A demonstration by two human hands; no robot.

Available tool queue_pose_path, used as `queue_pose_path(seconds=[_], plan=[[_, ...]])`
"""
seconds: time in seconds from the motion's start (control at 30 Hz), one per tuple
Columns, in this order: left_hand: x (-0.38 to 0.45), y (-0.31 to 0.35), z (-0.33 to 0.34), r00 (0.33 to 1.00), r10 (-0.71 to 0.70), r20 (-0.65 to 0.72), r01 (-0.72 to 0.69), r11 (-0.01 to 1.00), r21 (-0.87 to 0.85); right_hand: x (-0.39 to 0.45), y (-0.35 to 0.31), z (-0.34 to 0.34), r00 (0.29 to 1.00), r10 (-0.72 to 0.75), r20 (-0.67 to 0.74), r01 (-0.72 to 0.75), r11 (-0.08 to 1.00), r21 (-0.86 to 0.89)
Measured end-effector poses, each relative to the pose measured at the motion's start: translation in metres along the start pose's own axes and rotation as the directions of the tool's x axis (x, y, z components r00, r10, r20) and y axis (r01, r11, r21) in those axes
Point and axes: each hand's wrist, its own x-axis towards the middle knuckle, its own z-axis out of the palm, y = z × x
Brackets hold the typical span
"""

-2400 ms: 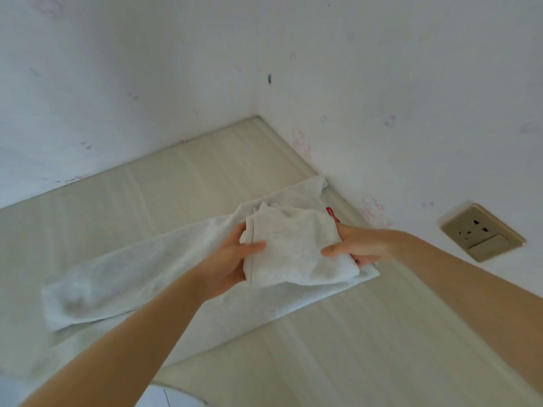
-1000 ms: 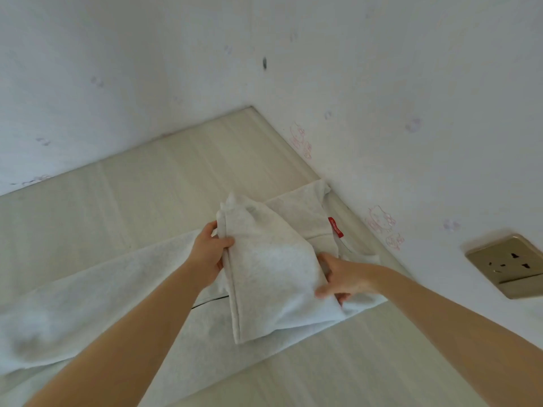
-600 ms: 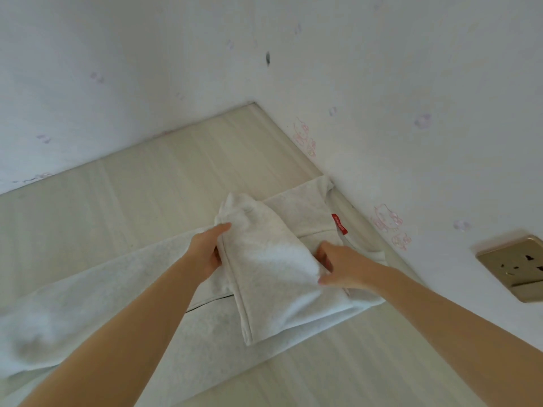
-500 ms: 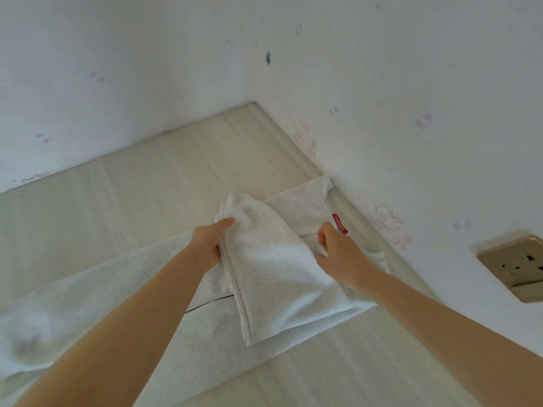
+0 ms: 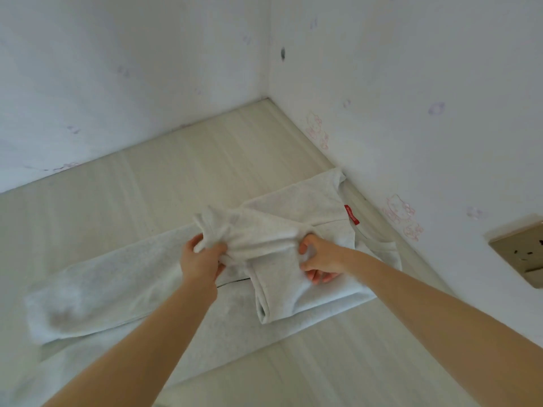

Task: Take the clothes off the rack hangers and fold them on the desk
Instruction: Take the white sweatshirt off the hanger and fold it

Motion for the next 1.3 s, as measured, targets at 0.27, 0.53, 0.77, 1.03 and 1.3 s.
queue_pose_path(seconds=[0.27,0.53,0.77,1.03,1.3], plan=[[-0.016,-0.032,-0.022,0.992,-0.078,0.103,0.090,0.990,-0.113,-0.014,-0.010,0.008,0.989,-0.096,-0.109,0.057,0.948,-0.313],[-0.009,0.014,0.000,0.952,0.106,0.287,-0.104,0.994,-0.022,-0.025,-0.019,-0.005,0.982,0.011,-0.188,0.036,0.969,0.244],[-0.005,0.067,0.037,0.840,0.227,0.492,-0.271,0.962,0.019,-0.012,-0.030,-0.013,0.985,-0.156,0.078,0.062,0.732,0.678],[-0.004,0.041,0.022,0.590,0.264,0.763,-0.692,0.652,0.309,-0.004,-0.018,-0.035,1.000,-0.003,-0.010,0.010,0.394,0.919],[0.008,-0.032,-0.012,0.433,-0.166,0.886,-0.897,-0.172,0.407,-0.021,0.007,-0.024,0.978,-0.048,0.202,-0.078,0.816,0.572]])
